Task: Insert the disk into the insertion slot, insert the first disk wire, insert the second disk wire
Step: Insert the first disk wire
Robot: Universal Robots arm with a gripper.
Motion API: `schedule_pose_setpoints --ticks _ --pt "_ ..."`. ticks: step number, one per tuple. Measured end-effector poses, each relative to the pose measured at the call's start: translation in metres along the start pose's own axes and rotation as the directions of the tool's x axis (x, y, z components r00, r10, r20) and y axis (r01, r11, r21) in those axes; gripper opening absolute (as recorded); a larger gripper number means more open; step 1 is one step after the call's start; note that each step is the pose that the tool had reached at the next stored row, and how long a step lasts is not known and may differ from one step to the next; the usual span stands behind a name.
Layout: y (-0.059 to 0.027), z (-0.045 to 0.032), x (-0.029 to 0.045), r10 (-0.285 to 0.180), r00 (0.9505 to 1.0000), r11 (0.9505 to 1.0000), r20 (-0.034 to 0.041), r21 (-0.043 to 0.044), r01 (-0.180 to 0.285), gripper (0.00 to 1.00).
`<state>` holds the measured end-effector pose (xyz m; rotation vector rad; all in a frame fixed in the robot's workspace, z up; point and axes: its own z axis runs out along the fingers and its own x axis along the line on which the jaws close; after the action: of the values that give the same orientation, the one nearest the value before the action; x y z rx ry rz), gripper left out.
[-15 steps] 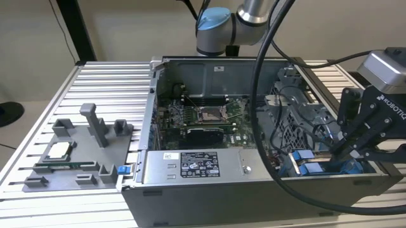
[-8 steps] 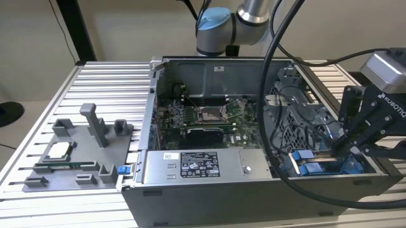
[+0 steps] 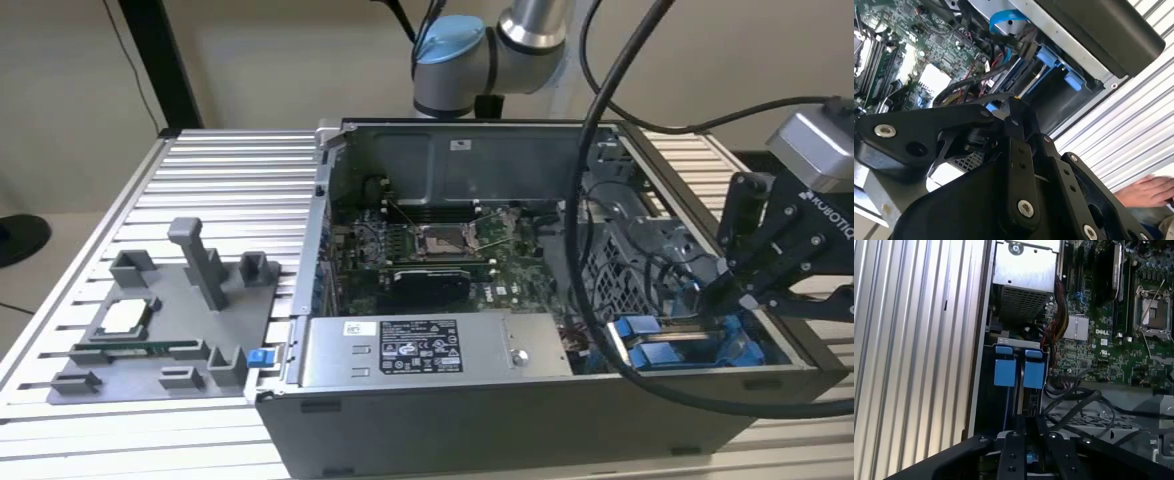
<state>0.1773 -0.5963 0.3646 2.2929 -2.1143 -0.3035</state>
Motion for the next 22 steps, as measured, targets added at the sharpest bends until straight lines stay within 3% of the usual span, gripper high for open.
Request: schedule_pose_setpoints --ticks 4,14,22 --pt "-0.0165 0.003 0.0005 0.0 1.0 1.0 0.0021 -0.0005 0.0 0.0" --pt "-0.0128 0.015 -0.0063 0.009 1.0 0.9999 0.0029 -0.0072 -0.009 0.0" --pt "-0.0131 0.0165 -0.0078 0.011 0.9999 0.9999 0.0032 -0.0069 -0.011 0.0"
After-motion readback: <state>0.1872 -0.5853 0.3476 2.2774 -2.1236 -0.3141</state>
